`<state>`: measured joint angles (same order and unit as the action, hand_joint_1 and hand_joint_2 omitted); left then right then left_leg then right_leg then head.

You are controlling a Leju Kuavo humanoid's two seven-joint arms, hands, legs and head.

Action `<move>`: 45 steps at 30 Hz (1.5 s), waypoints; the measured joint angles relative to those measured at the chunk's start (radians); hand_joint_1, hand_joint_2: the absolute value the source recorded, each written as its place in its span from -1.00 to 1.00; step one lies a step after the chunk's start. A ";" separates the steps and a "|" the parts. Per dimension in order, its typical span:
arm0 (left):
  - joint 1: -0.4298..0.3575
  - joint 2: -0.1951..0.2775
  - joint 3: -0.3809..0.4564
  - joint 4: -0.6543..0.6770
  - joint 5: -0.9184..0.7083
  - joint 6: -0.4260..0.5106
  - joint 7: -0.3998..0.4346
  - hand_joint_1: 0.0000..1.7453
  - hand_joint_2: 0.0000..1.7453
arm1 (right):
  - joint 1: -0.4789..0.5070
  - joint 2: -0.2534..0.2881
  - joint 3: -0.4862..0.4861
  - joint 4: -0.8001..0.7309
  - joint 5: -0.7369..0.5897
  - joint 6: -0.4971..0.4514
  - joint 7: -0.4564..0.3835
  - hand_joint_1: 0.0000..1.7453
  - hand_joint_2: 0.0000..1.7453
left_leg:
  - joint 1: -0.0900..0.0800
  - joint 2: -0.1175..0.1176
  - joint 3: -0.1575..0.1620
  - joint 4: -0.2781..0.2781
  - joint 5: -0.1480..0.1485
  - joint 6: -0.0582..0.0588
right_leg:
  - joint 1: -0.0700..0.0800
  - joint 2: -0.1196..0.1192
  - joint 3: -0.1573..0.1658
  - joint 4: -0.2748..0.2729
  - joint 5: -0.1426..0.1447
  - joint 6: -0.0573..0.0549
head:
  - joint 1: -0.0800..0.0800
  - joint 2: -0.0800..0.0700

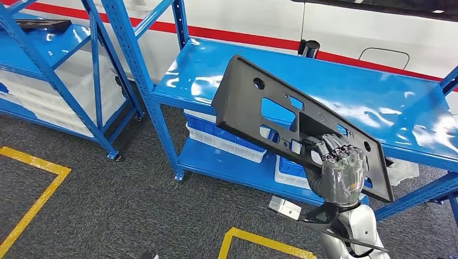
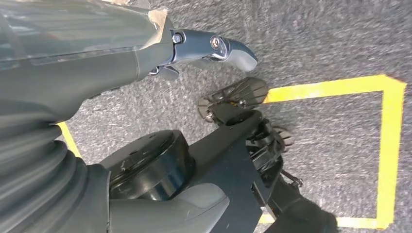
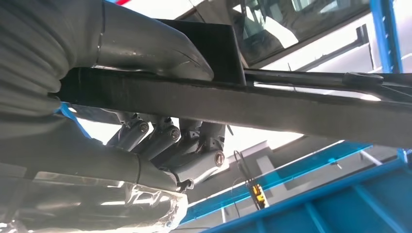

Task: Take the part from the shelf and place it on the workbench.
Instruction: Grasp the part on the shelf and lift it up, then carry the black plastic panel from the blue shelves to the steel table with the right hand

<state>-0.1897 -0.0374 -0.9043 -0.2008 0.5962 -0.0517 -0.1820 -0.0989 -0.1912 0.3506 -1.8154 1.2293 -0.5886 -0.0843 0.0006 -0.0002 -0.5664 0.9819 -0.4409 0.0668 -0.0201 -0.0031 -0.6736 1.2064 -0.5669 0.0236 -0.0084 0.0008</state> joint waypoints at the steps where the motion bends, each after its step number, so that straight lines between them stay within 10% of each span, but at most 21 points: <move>1: 0.001 -0.001 0.003 0.000 0.000 0.001 -0.002 -1.00 1.00 | 0.003 -0.001 0.001 0.000 -0.001 0.000 -0.001 1.00 1.00 | -0.002 0.000 -0.013 0.000 0.009 0.001 | 0.000 0.000 -0.012 0.057 -0.023 0.002 | 0.000 0.000; 3: 0.002 -0.004 0.008 -0.001 0.001 0.002 -0.006 -1.00 1.00 | 0.007 -0.002 0.004 0.000 -0.002 0.000 -0.002 1.00 1.00 | -0.005 0.000 -0.036 0.002 0.026 -0.001 | 0.000 0.000 0.012 0.073 -0.014 0.018 | 0.000 0.000; 5: 0.003 -0.005 0.013 -0.002 0.003 0.005 -0.009 -1.00 1.00 | 0.007 -0.003 0.006 0.000 -0.002 0.000 -0.005 1.00 1.00 | -0.007 0.000 -0.056 0.006 0.041 -0.006 | 0.000 0.000 0.104 -0.048 0.026 0.030 | 0.000 0.000; 8: 0.003 -0.005 0.026 -0.002 0.012 0.008 -0.013 -1.00 1.00 | 0.001 -0.001 0.013 0.001 -0.002 0.000 -0.009 1.00 1.00 | -0.012 -0.002 -0.075 0.017 0.060 -0.021 | 0.009 0.003 0.210 -0.220 0.032 0.019 | 0.000 0.000; 11: 0.005 -0.003 0.038 -0.002 0.019 0.008 -0.014 -1.00 1.00 | -0.006 0.001 0.025 0.005 -0.002 0.001 -0.012 1.00 1.00 | -0.012 -0.003 -0.083 0.024 0.065 -0.036 | 0.007 0.003 0.198 -0.228 0.041 -0.002 | -0.002 0.000; 14: 0.008 0.000 0.047 -0.003 0.023 0.008 -0.013 -1.00 1.00 | -0.014 0.008 0.038 0.011 -0.002 0.003 -0.017 1.00 1.00 | -0.003 -0.005 -0.122 0.127 -0.047 -0.054 | -0.003 -0.002 0.177 -0.228 0.069 -0.033 | -0.007 0.000; 17: 0.011 0.000 0.057 -0.003 0.029 0.008 -0.012 -1.00 1.00 | -0.020 0.017 0.054 0.019 0.000 0.006 -0.019 1.00 1.00 | 0.008 -0.004 -0.158 0.305 -0.134 -0.069 | 0.000 -0.003 0.145 -0.226 0.096 -0.035 | -0.008 0.000; 19: 0.012 0.000 0.062 -0.003 0.032 0.008 -0.011 -1.00 1.00 | -0.022 0.021 0.062 0.025 0.001 0.007 -0.020 1.00 1.00 | 0.015 -0.003 -0.111 0.280 -0.097 -0.073 | 0.000 -0.003 0.128 -0.223 0.108 -0.029 | -0.009 0.000; 23: 0.011 0.001 0.066 -0.004 0.032 0.008 -0.011 -1.00 1.00 | -0.033 0.027 0.072 0.030 0.001 0.007 -0.020 1.00 1.00 | 0.017 -0.007 0.060 0.033 -0.061 -0.070 | 0.003 -0.004 0.111 -0.215 0.124 -0.007 | -0.008 0.000; 27: 0.013 0.000 0.066 -0.004 0.033 0.008 -0.011 -1.00 1.00 | -0.041 0.030 0.078 0.034 0.001 0.007 -0.020 1.00 1.00 | 0.006 -0.004 0.047 0.005 -0.044 -0.035 | 0.001 -0.005 0.086 -0.198 0.126 0.020 | -0.006 0.000; 32: 0.014 0.003 0.071 -0.004 0.033 0.007 -0.011 -1.00 1.00 | -0.043 0.030 0.086 0.043 0.002 0.007 -0.020 1.00 1.00 | -0.004 0.003 -0.014 0.001 0.008 -0.003 | 0.002 -0.001 -0.002 0.064 -0.030 0.002 | 0.002 0.000; 34: 0.014 0.003 0.073 -0.004 0.033 0.007 -0.010 -1.00 1.00 | -0.043 0.030 0.088 0.046 0.001 0.007 -0.020 1.00 1.00 | -0.006 0.003 -0.040 0.003 0.026 -0.005 | 0.002 -0.001 0.032 0.056 -0.012 0.017 | 0.003 0.000; 36: 0.014 0.003 0.075 -0.004 0.033 0.007 -0.010 -1.00 1.00 | -0.046 0.030 0.090 0.047 0.001 0.007 -0.020 1.00 1.00 | -0.007 0.002 -0.063 0.010 0.043 -0.012 | 0.001 -0.001 0.129 -0.083 0.025 0.027 | 0.004 0.000; 38: 0.014 0.003 0.076 -0.004 0.033 0.007 -0.010 -1.00 1.00 | -0.048 0.030 0.092 0.047 0.002 0.007 -0.020 1.00 1.00 | -0.010 0.002 -0.077 0.015 0.058 -0.022 | 0.006 0.001 0.202 -0.204 0.031 0.021 | 0.003 0.000; 41: 0.016 0.004 0.078 -0.004 0.033 0.007 -0.010 -1.00 1.00 | -0.049 0.030 0.094 0.048 0.002 0.007 -0.020 1.00 1.00 | -0.010 0.000 -0.084 0.016 0.078 -0.035 | 0.007 0.004 0.199 -0.229 0.037 0.003 | 0.002 0.000; 43: 0.017 0.005 0.079 -0.004 0.033 0.007 -0.010 -1.00 1.00 | -0.051 0.031 0.095 0.049 0.002 0.008 -0.020 1.00 1.00 | -0.005 -0.002 -0.100 0.044 0.039 -0.047 | 0.000 0.002 0.188 -0.229 0.054 -0.019 | 0.000 0.000; 45: 0.017 0.006 0.081 -0.004 0.034 0.005 -0.009 -1.00 1.00 | -0.055 0.034 0.098 0.050 0.003 0.012 -0.020 1.00 1.00 | 0.002 -0.003 -0.131 0.145 -0.060 -0.059 | 0.000 -0.001 0.171 -0.228 0.076 -0.035 | -0.002 0.000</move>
<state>-0.1723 -0.0318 -0.8236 -0.2046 0.6301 -0.0465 -0.1907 -0.1539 -0.1575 0.4482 -1.7656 1.2319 -0.5768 -0.1046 0.0021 -0.0034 -0.6970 1.1271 -0.5008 0.0080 -0.0200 -0.0037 -0.5031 0.9785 -0.4907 -0.0118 -0.0106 0.0008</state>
